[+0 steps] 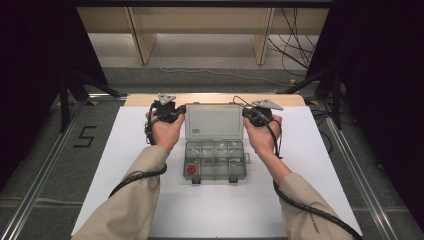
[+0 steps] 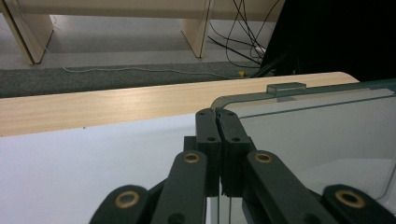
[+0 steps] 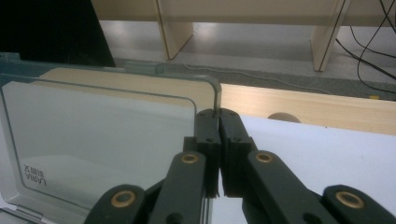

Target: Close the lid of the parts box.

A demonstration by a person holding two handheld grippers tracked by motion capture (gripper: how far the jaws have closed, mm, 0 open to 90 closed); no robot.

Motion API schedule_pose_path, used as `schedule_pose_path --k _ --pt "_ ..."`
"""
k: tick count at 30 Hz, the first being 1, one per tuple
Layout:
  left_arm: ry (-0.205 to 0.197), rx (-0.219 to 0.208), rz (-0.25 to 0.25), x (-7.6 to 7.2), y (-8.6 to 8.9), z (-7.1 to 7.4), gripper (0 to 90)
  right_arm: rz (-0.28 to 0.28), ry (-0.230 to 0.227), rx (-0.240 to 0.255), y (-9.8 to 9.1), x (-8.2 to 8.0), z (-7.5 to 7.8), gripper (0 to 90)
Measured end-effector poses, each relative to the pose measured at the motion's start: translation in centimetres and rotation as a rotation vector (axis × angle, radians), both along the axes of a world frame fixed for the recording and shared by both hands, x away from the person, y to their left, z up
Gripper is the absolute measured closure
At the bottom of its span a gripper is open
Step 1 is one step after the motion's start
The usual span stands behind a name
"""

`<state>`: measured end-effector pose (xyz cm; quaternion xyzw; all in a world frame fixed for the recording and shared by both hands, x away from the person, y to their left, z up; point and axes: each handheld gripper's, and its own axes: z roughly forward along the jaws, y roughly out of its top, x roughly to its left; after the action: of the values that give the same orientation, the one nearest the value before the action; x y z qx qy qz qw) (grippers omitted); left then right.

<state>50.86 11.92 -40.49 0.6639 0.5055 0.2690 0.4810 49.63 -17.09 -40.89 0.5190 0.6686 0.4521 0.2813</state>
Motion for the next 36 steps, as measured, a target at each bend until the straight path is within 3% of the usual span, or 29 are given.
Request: schedule_pose_path --k 36 --pt "-0.023 0.002 -0.019 -1.1 0.2 0.1 88.4 0.03 -0.021 -0.006 -0.4 -1.3 0.2 88.2"
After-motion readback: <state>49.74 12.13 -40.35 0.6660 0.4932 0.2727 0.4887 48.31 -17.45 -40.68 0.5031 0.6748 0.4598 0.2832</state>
